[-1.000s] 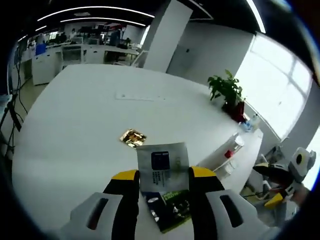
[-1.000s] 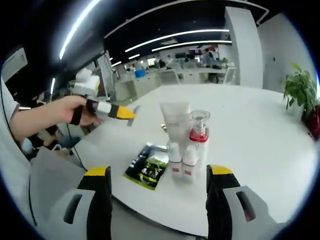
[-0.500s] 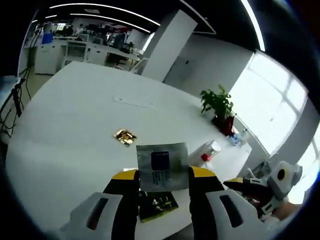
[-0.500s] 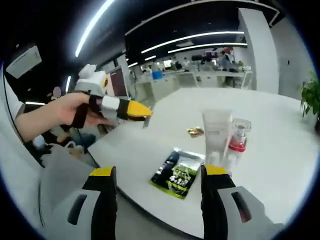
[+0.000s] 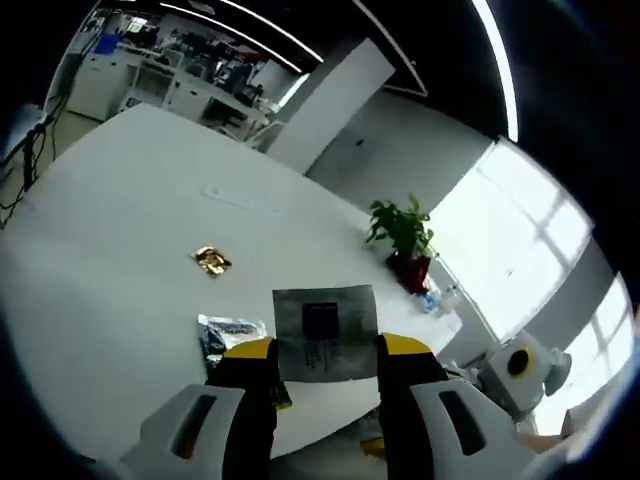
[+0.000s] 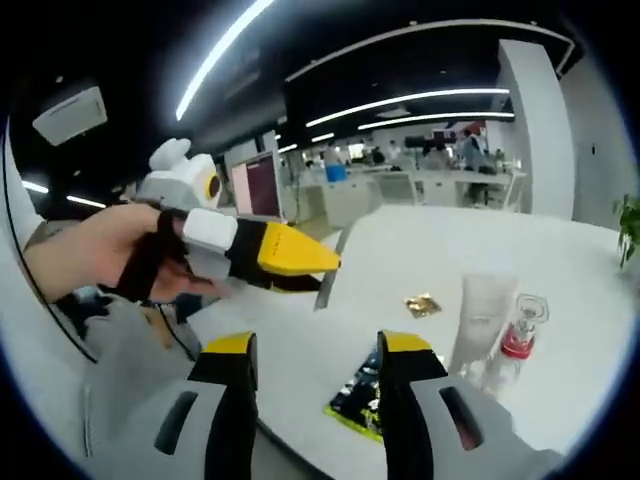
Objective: Arrange the skincare products in the storage area until every visible bottle or jar stands upright without overlapping.
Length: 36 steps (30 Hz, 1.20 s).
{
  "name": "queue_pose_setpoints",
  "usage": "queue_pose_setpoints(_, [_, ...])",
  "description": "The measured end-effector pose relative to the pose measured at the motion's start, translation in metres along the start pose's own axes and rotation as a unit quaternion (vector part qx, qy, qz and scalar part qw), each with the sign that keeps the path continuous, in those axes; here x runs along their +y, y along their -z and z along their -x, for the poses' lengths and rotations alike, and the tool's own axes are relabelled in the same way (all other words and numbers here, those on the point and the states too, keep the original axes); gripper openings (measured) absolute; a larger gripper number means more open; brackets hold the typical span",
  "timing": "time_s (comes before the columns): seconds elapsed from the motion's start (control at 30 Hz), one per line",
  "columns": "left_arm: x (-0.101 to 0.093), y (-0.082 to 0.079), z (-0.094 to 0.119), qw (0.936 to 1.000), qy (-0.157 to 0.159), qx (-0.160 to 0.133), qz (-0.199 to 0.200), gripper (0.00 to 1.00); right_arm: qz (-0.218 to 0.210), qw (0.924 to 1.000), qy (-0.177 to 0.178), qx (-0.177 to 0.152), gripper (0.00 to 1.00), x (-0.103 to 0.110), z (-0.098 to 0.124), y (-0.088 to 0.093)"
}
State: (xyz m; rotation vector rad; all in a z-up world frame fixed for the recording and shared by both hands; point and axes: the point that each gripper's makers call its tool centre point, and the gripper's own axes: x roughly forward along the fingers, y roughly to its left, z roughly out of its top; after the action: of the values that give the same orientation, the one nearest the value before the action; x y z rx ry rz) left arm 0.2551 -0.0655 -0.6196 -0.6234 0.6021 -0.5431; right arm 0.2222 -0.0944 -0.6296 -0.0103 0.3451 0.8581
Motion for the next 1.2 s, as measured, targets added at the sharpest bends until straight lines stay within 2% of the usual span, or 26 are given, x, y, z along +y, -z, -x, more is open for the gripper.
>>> queue_pose_setpoints(0.1, [-0.007,0.005,0.001,0.9998,0.011,0.002,0.019,0.35,-0.004,1.0000,-0.004,-0.002,0.45,0.004,-0.005,-0.001])
queue_pose_setpoints(0.27, [-0.016,0.008,0.003,0.9990,0.023,-0.007,0.038,0.35,-0.005,0.9999,-0.008,-0.008,0.39,0.008,-0.006,-0.002])
queue_pose_setpoints(0.4, [-0.019,0.014,0.003,0.9985,0.024,-0.004,0.048,0.35,-0.017,0.9996,0.003,-0.023,0.37,0.004,-0.003,-0.006])
queue_pose_setpoints(0.57, [-0.022,0.015,0.006,0.9977,0.029,-0.006,0.061,0.35,-0.022,0.9990,0.009,-0.039,0.25,0.000,-0.002,-0.010])
queue_pose_setpoints(0.87, [-0.023,0.019,0.007,0.9946,0.041,-0.009,0.095,0.35,-0.028,0.9982,0.020,-0.049,0.16,-0.004,-0.003,-0.013])
queue_pose_setpoints(0.97, [-0.026,0.018,0.008,0.9901,0.055,-0.015,0.128,0.35,-0.029,0.9980,0.021,-0.052,0.07,-0.004,-0.002,-0.013])
queue_pose_setpoints(1.0, [-0.025,0.018,0.009,0.9898,0.056,-0.017,0.130,0.35,-0.028,0.9980,0.020,-0.053,0.03,-0.004,-0.002,-0.013])
queue_pose_setpoints(1.2, [-0.025,0.020,0.015,0.9909,0.060,-0.017,0.119,0.34,-0.036,0.9980,0.009,-0.051,0.01,-0.001,-0.002,-0.012])
